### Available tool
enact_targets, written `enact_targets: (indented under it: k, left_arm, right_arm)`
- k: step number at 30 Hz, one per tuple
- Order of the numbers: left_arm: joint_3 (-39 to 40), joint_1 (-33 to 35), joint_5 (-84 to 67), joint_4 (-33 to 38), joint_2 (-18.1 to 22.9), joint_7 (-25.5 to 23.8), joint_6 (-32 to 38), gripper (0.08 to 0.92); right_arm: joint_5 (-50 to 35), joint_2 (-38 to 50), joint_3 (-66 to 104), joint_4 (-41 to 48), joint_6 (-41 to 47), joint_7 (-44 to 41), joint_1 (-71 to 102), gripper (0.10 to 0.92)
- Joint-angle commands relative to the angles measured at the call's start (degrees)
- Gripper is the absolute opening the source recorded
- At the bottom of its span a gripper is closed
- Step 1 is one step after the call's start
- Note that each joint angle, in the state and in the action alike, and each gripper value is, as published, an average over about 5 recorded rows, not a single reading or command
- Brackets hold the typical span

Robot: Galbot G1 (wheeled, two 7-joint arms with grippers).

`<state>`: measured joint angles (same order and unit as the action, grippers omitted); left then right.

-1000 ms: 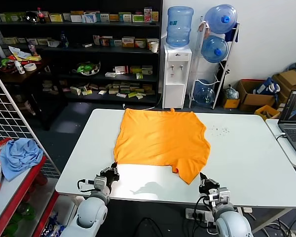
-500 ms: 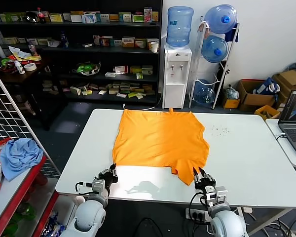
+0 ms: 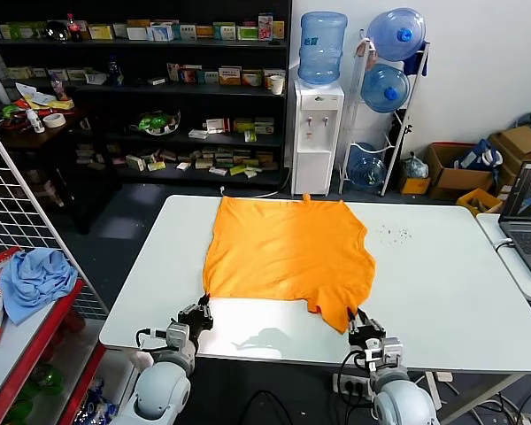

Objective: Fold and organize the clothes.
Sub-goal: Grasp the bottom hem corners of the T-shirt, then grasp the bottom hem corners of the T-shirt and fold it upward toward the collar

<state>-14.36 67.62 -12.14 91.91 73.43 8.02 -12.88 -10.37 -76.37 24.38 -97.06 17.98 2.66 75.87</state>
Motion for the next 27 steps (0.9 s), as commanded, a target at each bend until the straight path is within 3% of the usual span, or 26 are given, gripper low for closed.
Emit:
enact_targets:
  k: [1,13,22,27]
  left_arm:
    - [0.1,1.6,-0.2,2.1,-1.2,0.3,0.0,0.093]
    - [-1.4,10.3,-0.3,12.0,-3.6,1.4,0.6,0.093]
    - [-3.0,20.9,2.7,18.6,-5.0,1.8,1.5,0.093]
    - [-3.2,22.3,4.5,21.0,-5.1,1.9,2.2,0.093]
  right_arm:
    - [1.3,0.9,-0.1,-4.0,1.1,0.5,2.8,0.142]
    - [7.9,7.6,3.0,-18.6,1.2,1.0,18.5,0.124]
    - [8.4,10.6,6.6,-25.6,2.1,1.7,28.8,0.124]
    - [8.2,11.4,6.9,-28.9,2.0,2.2,30.5,0.124]
